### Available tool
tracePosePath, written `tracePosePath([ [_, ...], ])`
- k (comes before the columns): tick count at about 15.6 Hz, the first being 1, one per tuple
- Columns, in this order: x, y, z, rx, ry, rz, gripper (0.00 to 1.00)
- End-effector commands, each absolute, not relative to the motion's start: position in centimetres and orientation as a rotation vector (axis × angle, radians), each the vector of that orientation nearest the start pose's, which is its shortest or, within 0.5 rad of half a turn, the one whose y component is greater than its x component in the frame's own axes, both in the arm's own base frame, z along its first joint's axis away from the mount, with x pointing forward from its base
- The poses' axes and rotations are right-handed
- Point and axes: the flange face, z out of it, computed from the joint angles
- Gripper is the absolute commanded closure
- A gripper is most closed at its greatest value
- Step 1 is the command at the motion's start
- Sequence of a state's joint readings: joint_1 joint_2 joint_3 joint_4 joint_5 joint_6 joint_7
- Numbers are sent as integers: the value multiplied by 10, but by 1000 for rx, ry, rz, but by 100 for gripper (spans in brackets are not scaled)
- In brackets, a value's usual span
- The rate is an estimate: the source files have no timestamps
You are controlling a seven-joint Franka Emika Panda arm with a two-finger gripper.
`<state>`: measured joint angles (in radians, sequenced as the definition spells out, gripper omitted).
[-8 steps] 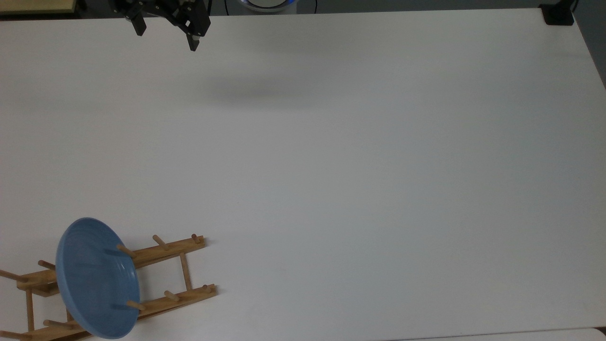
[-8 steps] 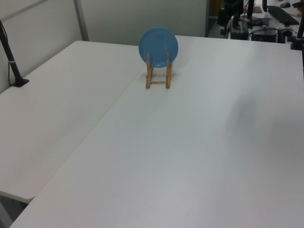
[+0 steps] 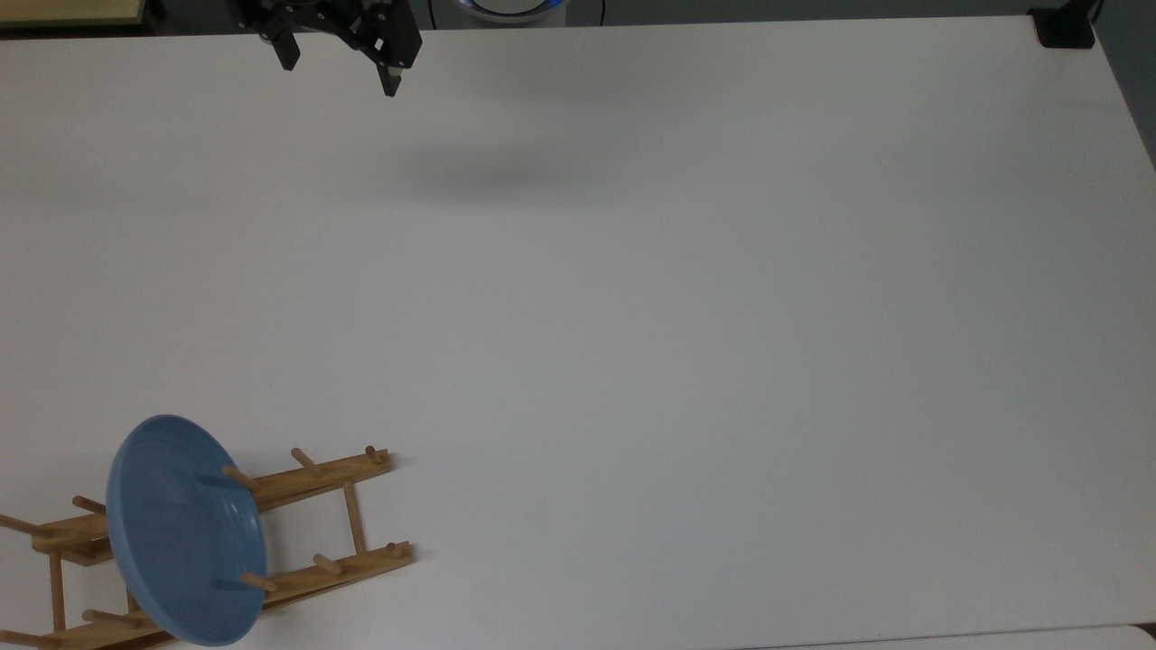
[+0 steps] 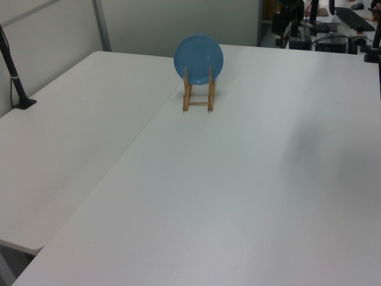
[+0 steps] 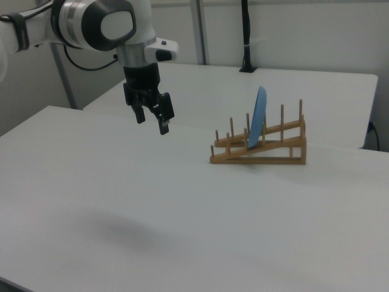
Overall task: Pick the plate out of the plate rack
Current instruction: 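Move the open gripper toward the blue plate in the wooden rack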
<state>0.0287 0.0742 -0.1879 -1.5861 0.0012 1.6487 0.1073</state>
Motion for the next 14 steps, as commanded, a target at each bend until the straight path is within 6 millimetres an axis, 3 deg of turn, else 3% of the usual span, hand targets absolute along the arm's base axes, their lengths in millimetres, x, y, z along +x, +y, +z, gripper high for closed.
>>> tracePosePath([
  [1, 569, -81, 582, -3121, 398, 71, 0],
  [6, 571, -71, 584, -3150, 275, 49, 0],
  [8, 580, -73, 590, -3202, 260, -58, 0],
  [10, 599, -70, 595, -3225, 235, -262, 0],
  [14, 640, -80, 571, -3318, 185, -548, 6],
])
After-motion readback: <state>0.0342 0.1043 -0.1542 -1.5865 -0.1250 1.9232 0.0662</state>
